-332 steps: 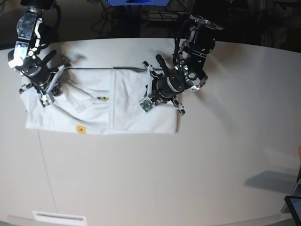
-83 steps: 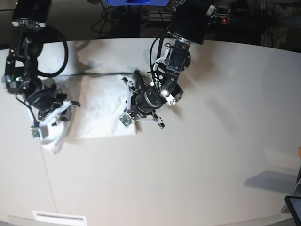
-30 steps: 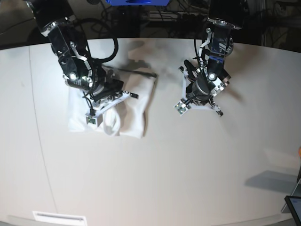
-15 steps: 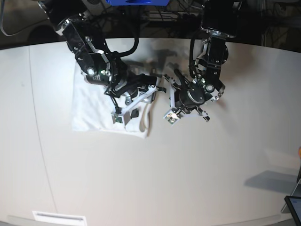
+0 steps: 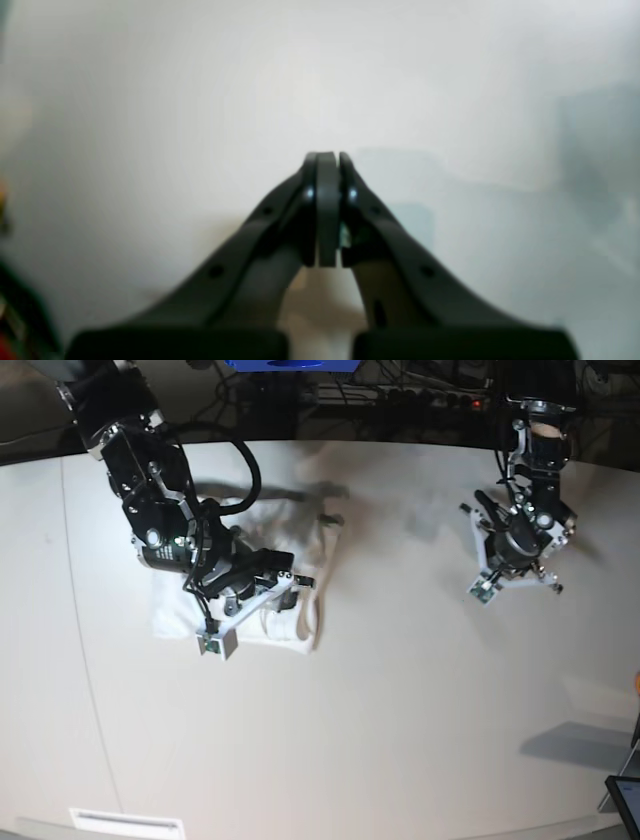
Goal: Fold the T-shirt properly
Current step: 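Release the folded end with the left gripper and raise it away, then grasp the folded shirt's edge with the left gripper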
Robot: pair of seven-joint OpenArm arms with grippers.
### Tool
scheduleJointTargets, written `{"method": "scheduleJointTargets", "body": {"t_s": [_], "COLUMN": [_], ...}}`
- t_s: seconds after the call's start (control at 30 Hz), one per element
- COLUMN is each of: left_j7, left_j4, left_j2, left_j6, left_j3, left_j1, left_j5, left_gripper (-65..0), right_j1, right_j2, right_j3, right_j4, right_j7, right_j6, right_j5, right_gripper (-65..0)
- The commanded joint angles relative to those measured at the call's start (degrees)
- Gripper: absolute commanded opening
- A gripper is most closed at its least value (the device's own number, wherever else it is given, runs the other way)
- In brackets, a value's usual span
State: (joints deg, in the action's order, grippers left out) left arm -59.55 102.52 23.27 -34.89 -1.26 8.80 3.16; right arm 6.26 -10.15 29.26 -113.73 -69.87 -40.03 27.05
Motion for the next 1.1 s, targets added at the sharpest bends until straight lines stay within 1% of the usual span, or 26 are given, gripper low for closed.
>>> {"method": "scheduleJointTargets", "body": {"t_s": [0.0, 0.03, 0.07, 0.1, 0.13, 0.2, 0.33, 0.4, 0.53, 0.6, 0.7, 0.83, 0.9, 1.0, 1.07], "left_j7": [0.78, 0.78, 1.13, 2.19, 3.33, 4.65, 4.91, 6.14, 8.78, 10.19, 13.26, 16.16, 17.04, 17.75, 17.83], "left_j4": [1.0, 1.0, 1.0, 1.0, 1.0, 1.0, 1.0, 1.0, 1.0, 1.0, 1.08, 4.95, 8.82, 13.74, 14.18], "left_j2": [1.22, 1.83, 2.1, 2.27, 2.27, 2.27, 1.83, 1.83, 1.92, 1.92, 1.74, -1.95, -4.32, -8.89, -11.71], "left_j6": [-0.14, -0.14, -0.14, -0.14, -0.14, -0.14, -0.14, -0.14, -0.14, -0.14, -0.14, -0.14, -0.14, -0.14, -1.02], "left_j3": [1.3, 2.36, 3.06, 3.32, 3.59, 3.59, 2.88, 2.88, 2.88, 2.88, 2.88, 2.97, 2.97, 2.97, 0.69], "left_j1": [0.83, 1.88, 2.68, 3.55, 4.52, 6.02, 6.72, 7.95, 9.88, 10.68, 11.47, 11.47, 11.38, 10.68, 8.65], "left_j5": [0.75, 0.75, 0.75, 0.58, 0.05, -0.3, -3.64, -4.26, -4.61, -4.17, -3.91, -3.91, -3.91, -3.91, -3.99], "left_gripper": [-65.0, -65.0, -65.0, -65.0, -65.0, -65.0, -65.0, -65.0, -65.0, -65.0, -65.0, -65.0, -65.0, -65.0, -65.0], "right_j1": [0.81, 0.73, 0.64, -0.06, -0.68, -1.38, -3.93, -4.9, -6.04, -6.31, -6.39, -6.57, -6.75, -8.06, -9.65], "right_j2": [0.09, -0.62, -0.79, -0.88, -0.88, -0.88, -1.14, -1.32, -3.34, -3.78, -4.48, -6.95, -7.39, -7.65, -7.74], "right_j3": [-0.29, -0.29, -0.2, -0.46, -0.46, -0.55, -0.29, -0.02, -0.02, -0.29, -0.46, -1.26, -3.19, -5.65, -6.88], "right_j4": [-1.04, -1.04, -1.04, -1.04, -1.12, -1.21, -1.48, -1.48, -1.48, -1.48, -1.48, -1.48, -1.48, -1.48, -1.48], "right_j7": [1.95, 2.83, 3.54, 3.98, 4.33, 4.33, 4.42, 4.42, 4.42, 4.5, 6.7, 11.62, 12.68, 14.0, 16.2], "right_j6": [0.03, 0.03, 0.03, 0.03, 0.03, 0.03, 0.03, 0.03, 0.03, 0.03, 0.03, 0.03, 0.03, 0.03, 0.03], "right_j5": [0.51, 0.42, 0.42, 0.42, 0.42, 0.42, 0.42, 0.42, 0.42, 0.42, 0.25, 0.34, 0.42, 0.51, 0.51], "right_gripper": [-49.5, -59.2, -65.0, -65.0, -63.4, -64.4, -64.7, -64.7, -64.7, -64.7, -64.9, -64.9, -64.9, -64.9, -64.9]}}
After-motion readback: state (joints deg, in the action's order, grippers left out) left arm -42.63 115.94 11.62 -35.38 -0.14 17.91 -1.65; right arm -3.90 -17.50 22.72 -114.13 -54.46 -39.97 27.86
